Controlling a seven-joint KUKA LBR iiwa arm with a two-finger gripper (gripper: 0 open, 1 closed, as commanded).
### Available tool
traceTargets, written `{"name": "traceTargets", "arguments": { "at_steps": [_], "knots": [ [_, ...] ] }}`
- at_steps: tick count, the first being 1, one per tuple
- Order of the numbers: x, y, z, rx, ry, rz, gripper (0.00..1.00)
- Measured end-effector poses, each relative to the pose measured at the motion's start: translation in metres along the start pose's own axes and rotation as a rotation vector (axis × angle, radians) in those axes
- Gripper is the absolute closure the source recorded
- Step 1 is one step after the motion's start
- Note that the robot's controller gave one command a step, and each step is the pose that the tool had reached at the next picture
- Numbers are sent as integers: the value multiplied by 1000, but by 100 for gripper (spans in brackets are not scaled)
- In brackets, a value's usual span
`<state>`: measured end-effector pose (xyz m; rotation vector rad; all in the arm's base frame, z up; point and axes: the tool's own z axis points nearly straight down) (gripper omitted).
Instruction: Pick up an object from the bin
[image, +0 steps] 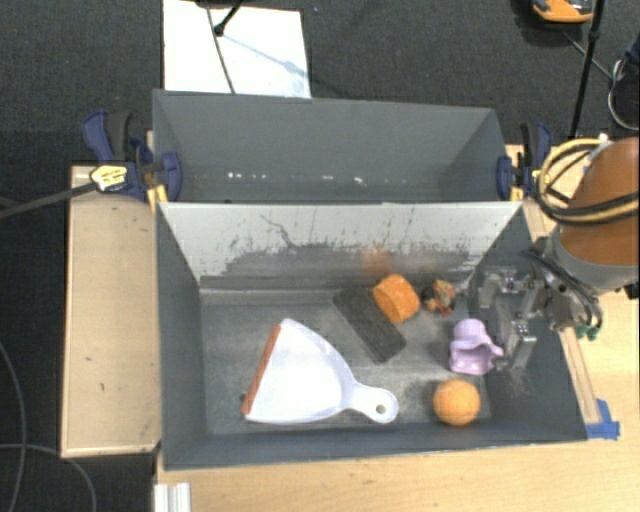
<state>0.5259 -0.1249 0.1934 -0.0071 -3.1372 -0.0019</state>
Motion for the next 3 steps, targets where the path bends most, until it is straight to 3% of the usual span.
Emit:
{"name": "traceTargets", "arguments": {
  "at_steps": [1,3],
  "knots": [
    [-2,0,-5,2,-8,-4,0],
    [19,-7,102,2,-13,-7,0]
  ]
}}
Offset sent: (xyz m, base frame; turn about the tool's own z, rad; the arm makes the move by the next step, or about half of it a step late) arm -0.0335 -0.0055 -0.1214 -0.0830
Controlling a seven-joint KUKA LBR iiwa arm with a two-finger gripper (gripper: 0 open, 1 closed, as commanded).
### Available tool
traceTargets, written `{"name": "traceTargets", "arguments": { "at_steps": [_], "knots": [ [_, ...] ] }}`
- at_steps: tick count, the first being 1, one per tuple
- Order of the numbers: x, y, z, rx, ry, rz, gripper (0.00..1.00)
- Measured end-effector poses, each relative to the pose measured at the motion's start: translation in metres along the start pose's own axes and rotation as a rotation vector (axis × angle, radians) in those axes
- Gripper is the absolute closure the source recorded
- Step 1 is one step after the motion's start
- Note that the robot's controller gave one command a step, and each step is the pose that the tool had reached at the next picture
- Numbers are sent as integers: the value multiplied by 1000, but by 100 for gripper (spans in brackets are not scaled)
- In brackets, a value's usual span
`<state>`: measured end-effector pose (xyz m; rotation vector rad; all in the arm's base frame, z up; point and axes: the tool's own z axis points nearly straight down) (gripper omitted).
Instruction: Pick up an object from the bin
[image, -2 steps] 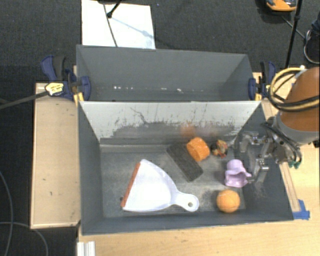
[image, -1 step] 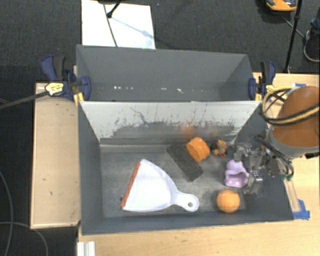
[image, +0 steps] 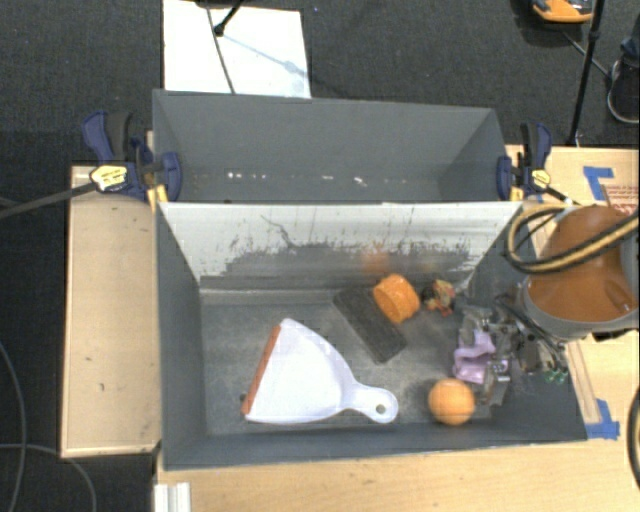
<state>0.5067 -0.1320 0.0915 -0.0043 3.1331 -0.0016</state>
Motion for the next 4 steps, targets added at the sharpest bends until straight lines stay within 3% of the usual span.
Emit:
{"name": "traceTargets", "arguments": {
  "at_steps": [1,4],
  "knots": [
    [-3,3,15,-6,-11,54,100],
    [-2,11,14,3,-11,44,100]
  ]
}}
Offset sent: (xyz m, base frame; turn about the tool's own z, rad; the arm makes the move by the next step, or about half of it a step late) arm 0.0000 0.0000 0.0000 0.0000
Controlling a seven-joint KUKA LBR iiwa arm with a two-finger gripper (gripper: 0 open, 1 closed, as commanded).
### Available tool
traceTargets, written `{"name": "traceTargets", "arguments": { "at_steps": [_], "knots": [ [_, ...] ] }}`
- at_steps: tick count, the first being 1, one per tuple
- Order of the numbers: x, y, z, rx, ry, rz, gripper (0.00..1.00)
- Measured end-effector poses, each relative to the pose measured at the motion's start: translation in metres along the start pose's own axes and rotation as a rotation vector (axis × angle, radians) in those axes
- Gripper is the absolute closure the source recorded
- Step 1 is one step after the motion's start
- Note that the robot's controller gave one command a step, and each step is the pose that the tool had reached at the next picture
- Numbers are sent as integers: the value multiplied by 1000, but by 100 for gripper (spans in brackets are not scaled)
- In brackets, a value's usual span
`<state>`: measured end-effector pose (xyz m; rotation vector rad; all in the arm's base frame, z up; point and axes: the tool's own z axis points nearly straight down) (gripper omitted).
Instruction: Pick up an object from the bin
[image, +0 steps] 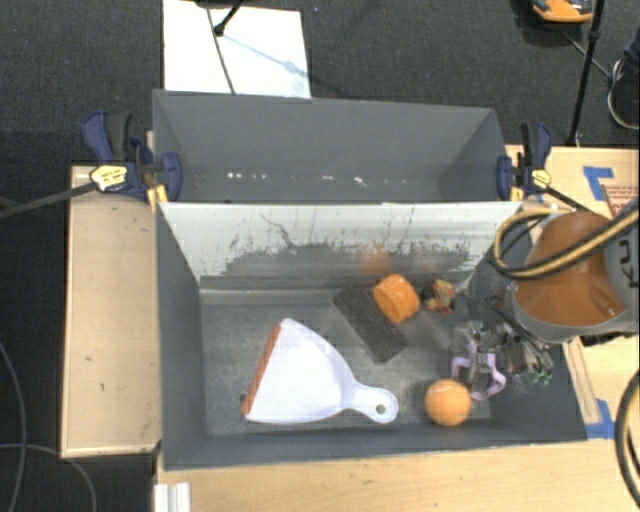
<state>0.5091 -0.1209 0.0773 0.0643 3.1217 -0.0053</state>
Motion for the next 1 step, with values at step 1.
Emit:
{"name": "traceTargets", "arguments": {
  "at_steps": [1],
  "knots": [
    [0,9,-48,-4,21,-20,100]
  ]
}}
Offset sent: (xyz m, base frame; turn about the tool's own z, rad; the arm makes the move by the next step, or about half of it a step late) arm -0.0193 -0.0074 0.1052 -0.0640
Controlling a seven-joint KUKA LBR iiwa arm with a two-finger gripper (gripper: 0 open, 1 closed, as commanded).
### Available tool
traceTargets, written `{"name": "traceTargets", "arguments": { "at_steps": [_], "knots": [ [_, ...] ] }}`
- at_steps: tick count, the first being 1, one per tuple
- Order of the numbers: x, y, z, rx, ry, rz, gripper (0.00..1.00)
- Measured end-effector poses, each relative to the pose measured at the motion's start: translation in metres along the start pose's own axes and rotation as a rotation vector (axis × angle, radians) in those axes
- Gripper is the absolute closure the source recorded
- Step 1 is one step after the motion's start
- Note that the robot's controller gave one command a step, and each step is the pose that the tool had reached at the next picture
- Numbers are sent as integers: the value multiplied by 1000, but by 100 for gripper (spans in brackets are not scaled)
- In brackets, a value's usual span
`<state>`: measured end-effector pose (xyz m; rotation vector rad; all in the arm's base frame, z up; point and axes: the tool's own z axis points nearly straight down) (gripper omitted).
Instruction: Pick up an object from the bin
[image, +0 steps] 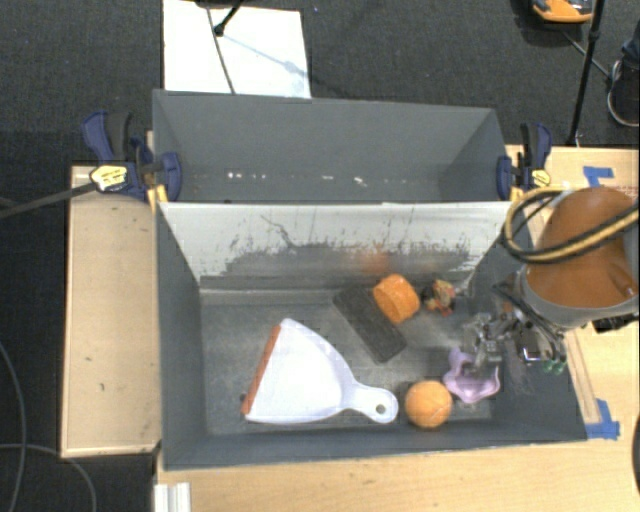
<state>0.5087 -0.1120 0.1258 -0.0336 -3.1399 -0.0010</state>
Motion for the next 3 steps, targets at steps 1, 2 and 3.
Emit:
{"name": "traceTargets", "arguments": {
  "at_steps": [1,2,3],
  "knots": [
    [16,-14,-54,0,-2,-43,100],
    [2,-10,-68,1,-5,-49,100],
    [14,-8,-123,-1,2,-61,100]
  ]
}}
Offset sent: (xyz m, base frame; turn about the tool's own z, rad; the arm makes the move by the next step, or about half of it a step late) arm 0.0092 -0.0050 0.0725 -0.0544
